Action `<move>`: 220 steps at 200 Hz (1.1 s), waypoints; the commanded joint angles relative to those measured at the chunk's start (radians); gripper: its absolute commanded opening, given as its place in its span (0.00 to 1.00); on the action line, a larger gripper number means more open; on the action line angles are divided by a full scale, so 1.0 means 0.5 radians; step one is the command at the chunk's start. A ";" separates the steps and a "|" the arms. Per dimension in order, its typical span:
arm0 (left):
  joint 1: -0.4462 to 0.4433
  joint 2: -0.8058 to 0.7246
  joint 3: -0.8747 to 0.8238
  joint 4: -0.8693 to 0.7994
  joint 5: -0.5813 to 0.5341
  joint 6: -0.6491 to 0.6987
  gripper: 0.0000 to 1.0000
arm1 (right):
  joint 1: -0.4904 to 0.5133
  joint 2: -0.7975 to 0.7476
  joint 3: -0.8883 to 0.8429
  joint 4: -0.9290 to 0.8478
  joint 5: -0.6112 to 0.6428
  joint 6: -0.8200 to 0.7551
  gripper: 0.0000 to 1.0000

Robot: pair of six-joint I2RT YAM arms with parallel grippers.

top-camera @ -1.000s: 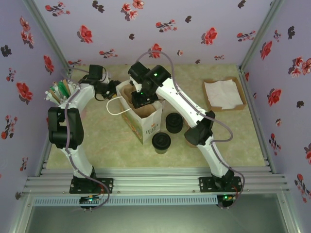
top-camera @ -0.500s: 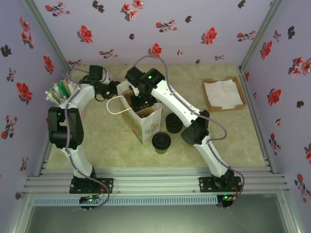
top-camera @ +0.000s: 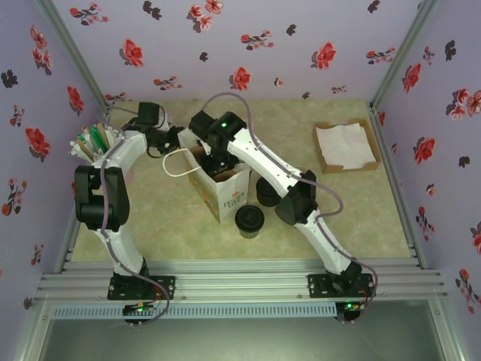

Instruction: Pack the takeout coffee

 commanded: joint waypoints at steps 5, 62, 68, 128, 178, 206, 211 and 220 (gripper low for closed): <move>-0.014 0.026 -0.009 0.033 0.050 0.050 0.51 | 0.021 0.045 0.049 -0.080 0.052 0.051 0.40; -0.012 0.024 0.007 0.034 0.065 0.044 0.51 | 0.022 0.126 0.040 -0.112 0.074 0.051 0.42; -0.011 0.020 0.009 0.036 0.069 0.043 0.51 | 0.023 0.127 0.034 -0.108 0.071 0.049 0.42; -0.011 -0.016 0.014 0.011 0.064 0.047 0.51 | 0.021 0.135 0.024 -0.086 0.053 0.038 0.50; 0.012 -0.096 -0.004 0.008 0.060 0.027 0.52 | 0.018 0.060 0.036 -0.068 0.063 0.042 0.57; 0.055 -0.189 -0.004 -0.005 0.058 0.005 0.54 | 0.011 -0.051 0.042 -0.048 0.079 0.062 0.64; 0.065 -0.206 0.000 -0.013 0.057 -0.001 0.54 | 0.010 -0.076 0.041 -0.040 0.086 0.066 0.66; 0.080 -0.241 0.006 -0.019 0.059 -0.010 0.55 | 0.009 -0.120 0.043 -0.026 0.092 0.075 0.69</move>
